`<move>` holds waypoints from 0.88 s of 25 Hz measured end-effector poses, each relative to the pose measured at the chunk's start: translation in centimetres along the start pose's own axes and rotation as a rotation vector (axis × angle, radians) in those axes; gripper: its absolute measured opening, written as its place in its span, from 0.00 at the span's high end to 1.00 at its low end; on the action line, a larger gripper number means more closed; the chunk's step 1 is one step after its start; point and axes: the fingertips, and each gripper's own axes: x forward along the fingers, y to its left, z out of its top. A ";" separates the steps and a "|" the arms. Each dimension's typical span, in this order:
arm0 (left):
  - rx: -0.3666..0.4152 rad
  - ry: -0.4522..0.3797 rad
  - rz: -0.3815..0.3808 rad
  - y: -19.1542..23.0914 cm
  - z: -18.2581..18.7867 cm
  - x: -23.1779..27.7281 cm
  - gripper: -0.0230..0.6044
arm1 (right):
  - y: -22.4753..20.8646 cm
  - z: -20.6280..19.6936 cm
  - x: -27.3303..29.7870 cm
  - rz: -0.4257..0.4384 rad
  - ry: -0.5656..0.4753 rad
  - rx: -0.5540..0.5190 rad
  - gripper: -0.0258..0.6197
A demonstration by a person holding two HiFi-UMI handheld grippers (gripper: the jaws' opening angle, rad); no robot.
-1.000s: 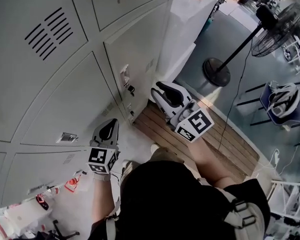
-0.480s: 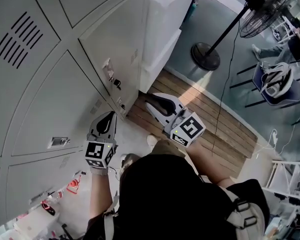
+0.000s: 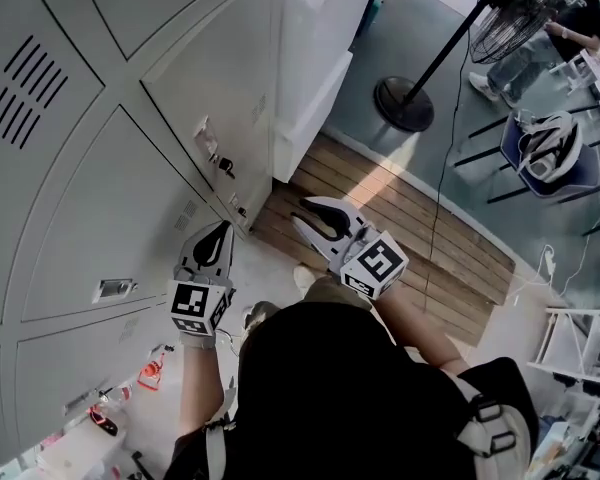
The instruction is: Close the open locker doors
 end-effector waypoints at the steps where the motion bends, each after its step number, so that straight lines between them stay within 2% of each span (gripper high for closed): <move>1: -0.003 0.001 0.001 0.0 -0.1 0.0 0.95 | 0.0 -0.2 0.0 -0.002 0.001 0.003 0.82; 22: -0.015 0.012 -0.017 -0.6 -0.8 0.6 0.95 | 0.0 -0.7 0.1 0.011 0.008 0.021 0.82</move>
